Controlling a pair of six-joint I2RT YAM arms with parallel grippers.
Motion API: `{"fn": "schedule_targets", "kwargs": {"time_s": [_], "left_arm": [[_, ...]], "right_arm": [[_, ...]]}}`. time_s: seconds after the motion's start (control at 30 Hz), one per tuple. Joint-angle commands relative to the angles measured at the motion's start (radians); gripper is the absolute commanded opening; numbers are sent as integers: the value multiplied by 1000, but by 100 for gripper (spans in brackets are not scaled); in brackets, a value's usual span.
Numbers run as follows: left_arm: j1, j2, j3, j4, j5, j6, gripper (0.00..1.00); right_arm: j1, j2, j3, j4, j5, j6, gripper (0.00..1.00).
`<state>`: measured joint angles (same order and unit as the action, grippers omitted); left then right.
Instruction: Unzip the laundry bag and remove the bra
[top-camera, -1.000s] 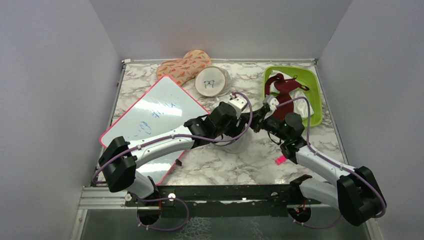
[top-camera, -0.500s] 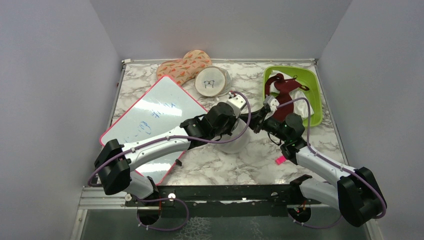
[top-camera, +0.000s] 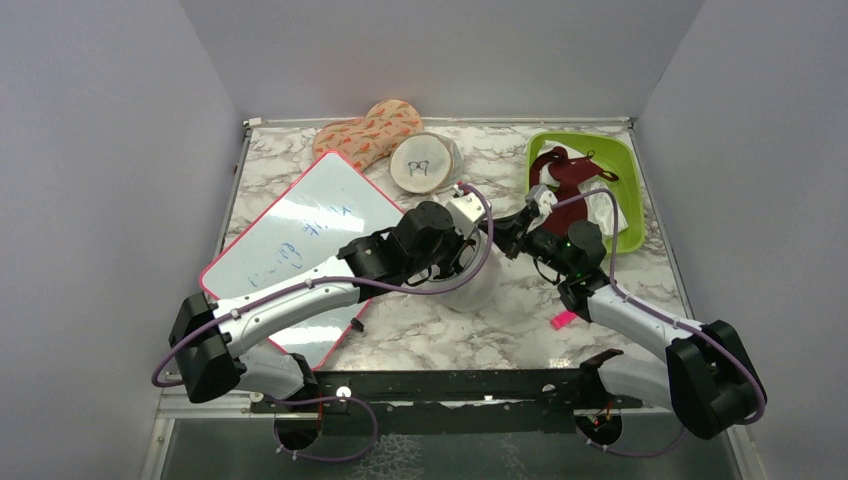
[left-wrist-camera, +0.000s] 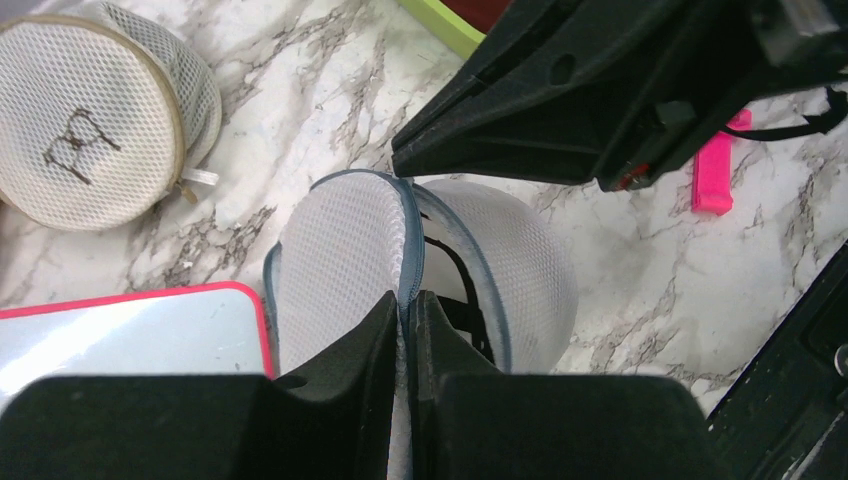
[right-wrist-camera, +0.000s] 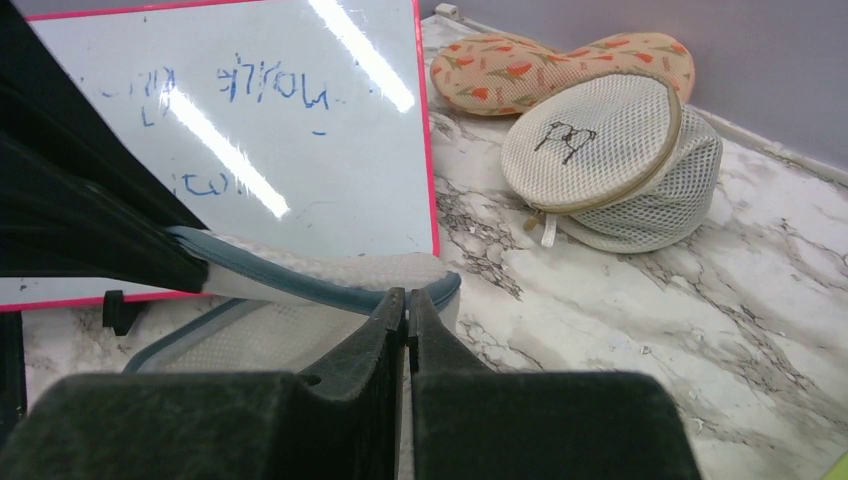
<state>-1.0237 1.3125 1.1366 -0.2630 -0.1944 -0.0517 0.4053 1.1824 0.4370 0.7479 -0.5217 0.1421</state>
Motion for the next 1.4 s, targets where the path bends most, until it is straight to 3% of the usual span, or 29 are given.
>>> {"fn": "schedule_targets", "kwargs": {"time_s": [0.0, 0.37, 0.5, 0.57, 0.7, 0.83, 0.97, 1.13, 1.23, 1.37], "left_arm": [[-14, -76, 43, -21, 39, 93, 0], [-26, -155, 39, -25, 124, 182, 0], [-27, -144, 40, -25, 98, 135, 0], [-27, -124, 54, -38, 48, 71, 0], [-26, -70, 106, -94, -5, -67, 0], [-23, -26, 155, -141, -20, -171, 0], [-15, -1, 178, -162, -29, -233, 0], [6, 13, 199, -188, -55, -289, 0], [11, 13, 199, -187, -73, -300, 0], [21, 21, 208, -189, -73, -295, 0]], "right_arm": [[-24, 65, 45, 82, -48, 26, 1], [-29, 184, 127, 91, -173, 35, 1], [-28, 198, 154, 42, -182, 35, 1], [-28, 191, 180, -64, -187, 5, 2], [-29, 122, 231, -312, -121, -69, 32], [-28, 17, 319, -595, 116, 55, 58], [-28, -13, 448, -930, 290, 85, 70], [-28, -35, 515, -1174, 518, 173, 84], [-28, -42, 510, -1240, 486, 227, 97], [-28, -55, 467, -1247, 363, 192, 98]]}}
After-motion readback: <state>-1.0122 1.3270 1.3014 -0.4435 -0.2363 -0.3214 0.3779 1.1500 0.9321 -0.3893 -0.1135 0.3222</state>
